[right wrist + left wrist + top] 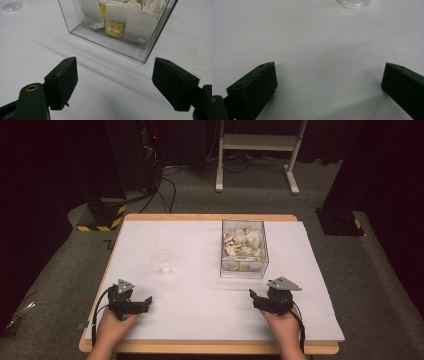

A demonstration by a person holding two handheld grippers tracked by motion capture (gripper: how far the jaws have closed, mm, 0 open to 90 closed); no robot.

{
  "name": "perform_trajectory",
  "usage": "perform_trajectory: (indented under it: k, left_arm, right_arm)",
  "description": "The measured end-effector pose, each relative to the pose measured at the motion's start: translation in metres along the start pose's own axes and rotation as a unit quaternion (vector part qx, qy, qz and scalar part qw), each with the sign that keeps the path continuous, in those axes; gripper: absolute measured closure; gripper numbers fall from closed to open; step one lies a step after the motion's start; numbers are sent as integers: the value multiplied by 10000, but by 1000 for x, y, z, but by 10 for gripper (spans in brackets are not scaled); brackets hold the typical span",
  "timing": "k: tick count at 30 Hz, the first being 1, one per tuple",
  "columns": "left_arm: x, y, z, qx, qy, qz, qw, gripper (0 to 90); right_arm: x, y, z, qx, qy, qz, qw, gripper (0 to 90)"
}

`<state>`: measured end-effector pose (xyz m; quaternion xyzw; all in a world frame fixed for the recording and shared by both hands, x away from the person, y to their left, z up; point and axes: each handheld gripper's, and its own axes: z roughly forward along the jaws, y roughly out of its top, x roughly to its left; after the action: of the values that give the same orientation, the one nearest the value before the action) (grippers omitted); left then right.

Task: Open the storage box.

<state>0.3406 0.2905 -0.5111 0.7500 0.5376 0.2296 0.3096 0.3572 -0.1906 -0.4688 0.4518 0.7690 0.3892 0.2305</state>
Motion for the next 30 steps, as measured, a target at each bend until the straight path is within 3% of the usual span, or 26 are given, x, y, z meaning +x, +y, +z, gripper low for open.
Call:
perform_trajectory:
  k: [15, 17, 19, 25, 30]
  left_arm:
    - [0, 0, 0, 12, 10, 20, 10000, 8]
    - [0, 0, 0, 5, 16, 17, 10000, 8]
    - [0, 0, 0, 14, 8, 17, 10000, 8]
    - [0, 0, 0, 1, 7, -2, 10000, 8]
    - [0, 0, 0, 1, 7, -2, 10000, 8]
  right_arm:
    - [6, 3, -1, -216, 235, 95, 9994, 300]
    - [8, 4, 1, -205, 313, 58, 9993, 405]
    - [11, 5, 2, -244, 241, -77, 9994, 432]
    - [14, 11, 9, -211, 144, 38, 9997, 402]
    - [18, 15, 13, -221, 52, -5, 9997, 441]
